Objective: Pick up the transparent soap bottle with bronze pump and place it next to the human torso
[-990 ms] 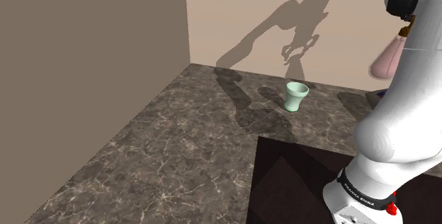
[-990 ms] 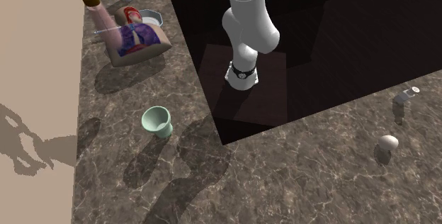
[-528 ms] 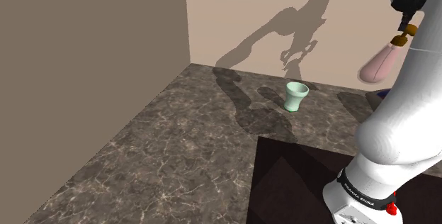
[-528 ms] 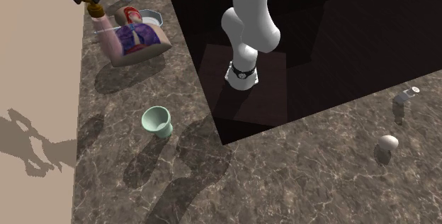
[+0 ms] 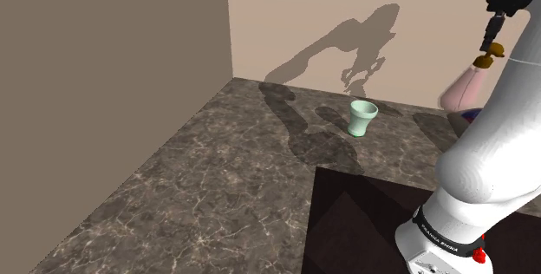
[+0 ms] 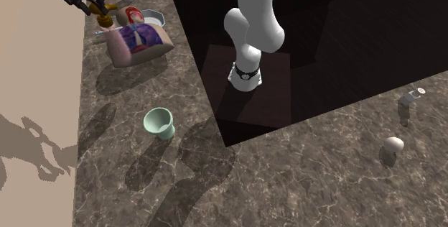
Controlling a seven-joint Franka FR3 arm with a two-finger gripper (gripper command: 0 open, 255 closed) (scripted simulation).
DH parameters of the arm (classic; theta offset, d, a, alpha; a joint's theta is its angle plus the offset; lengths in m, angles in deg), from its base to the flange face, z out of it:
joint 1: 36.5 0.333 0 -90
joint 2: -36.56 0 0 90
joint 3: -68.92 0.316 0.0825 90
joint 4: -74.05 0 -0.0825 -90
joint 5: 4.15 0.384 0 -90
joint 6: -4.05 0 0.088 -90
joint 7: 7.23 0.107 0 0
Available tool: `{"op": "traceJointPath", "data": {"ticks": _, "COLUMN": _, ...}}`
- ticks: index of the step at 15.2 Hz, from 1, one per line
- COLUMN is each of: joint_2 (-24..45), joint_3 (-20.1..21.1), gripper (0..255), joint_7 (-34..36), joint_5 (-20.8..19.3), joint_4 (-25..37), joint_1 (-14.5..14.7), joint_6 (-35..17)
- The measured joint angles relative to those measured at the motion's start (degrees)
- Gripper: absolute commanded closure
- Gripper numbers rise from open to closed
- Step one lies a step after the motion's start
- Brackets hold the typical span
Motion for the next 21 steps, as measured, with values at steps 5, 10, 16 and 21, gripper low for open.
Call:
{"op": "traceJointPath", "data": {"ticks": 5, "joint_2": -0.4, "joint_3": 0.1, "gripper": 255, "joint_7": 0.5, "joint_5": -0.3, "joint_4": -4.2, "joint_1": 0.5, "joint_6": -3.9}}
{"op": "traceJointPath", "data": {"ticks": 10, "joint_2": -1.4, "joint_3": 0.3, "gripper": 255, "joint_7": 1.2, "joint_5": -0.9, "joint_4": -8.9, "joint_1": 1.1, "joint_6": -8.0}}
{"op": "traceJointPath", "data": {"ticks": 16, "joint_2": -1.2, "joint_3": 0.4, "gripper": 255, "joint_7": 1.4, "joint_5": -0.8, "joint_4": -13.6, "joint_1": 1.3, "joint_6": -12.7}}
{"op": "traceJointPath", "data": {"ticks": 21, "joint_2": -0.7, "joint_3": 0.6, "gripper": 255, "joint_7": 1.3, "joint_5": -0.3, "joint_4": -17.0, "joint_1": 1.3, "joint_6": -16.5}}
